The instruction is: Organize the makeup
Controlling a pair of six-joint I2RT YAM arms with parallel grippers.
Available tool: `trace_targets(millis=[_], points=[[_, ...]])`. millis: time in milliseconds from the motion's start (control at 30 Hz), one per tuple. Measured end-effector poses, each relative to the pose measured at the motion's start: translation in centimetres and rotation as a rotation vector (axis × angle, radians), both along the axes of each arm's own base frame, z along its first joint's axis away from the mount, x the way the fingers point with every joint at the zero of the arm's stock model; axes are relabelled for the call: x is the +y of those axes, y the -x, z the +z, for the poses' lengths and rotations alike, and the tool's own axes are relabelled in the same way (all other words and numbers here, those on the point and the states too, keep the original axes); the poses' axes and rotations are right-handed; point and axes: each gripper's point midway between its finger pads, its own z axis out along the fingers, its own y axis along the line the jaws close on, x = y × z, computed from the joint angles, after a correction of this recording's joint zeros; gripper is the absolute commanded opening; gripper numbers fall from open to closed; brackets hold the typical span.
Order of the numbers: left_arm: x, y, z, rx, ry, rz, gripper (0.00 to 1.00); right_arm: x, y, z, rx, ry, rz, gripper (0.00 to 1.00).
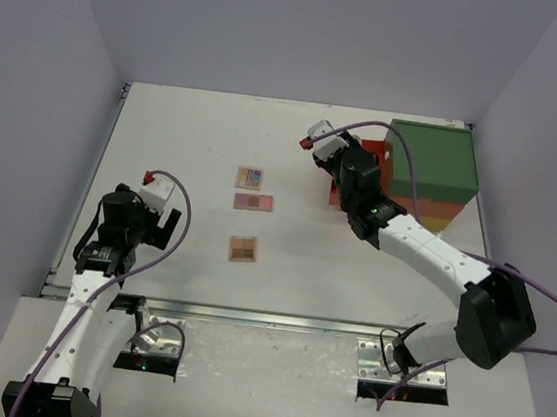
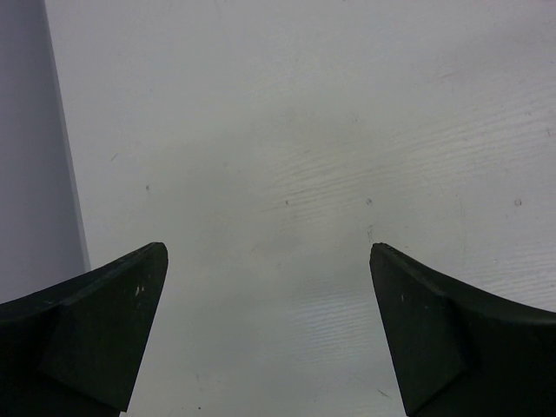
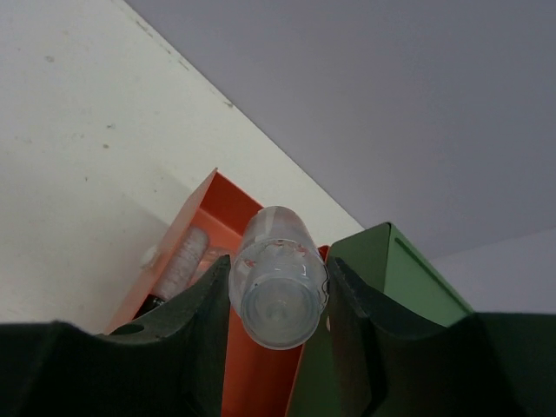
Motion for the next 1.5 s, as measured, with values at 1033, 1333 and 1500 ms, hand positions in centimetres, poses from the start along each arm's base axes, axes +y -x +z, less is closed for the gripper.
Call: trace_targets(millis=[1033, 1333, 1500], points=[[0.2, -0.2, -0.3, 0.012, 0.001, 0.013, 1.0, -6.9, -2.8, -10.0, 0.175, 0.139, -0.013, 0.0], [0.2, -0.2, -0.7, 0.031, 0.003, 0.012, 1.0, -6.9, -2.8, -10.8, 0.199, 0.043, -0.041, 0.37], [0.1, -0.2, -0.8, 0.032, 0.003, 0.011, 1.0, -7.2, -2.4, -11.3, 0.205, -0.029, -0.065, 0.58]])
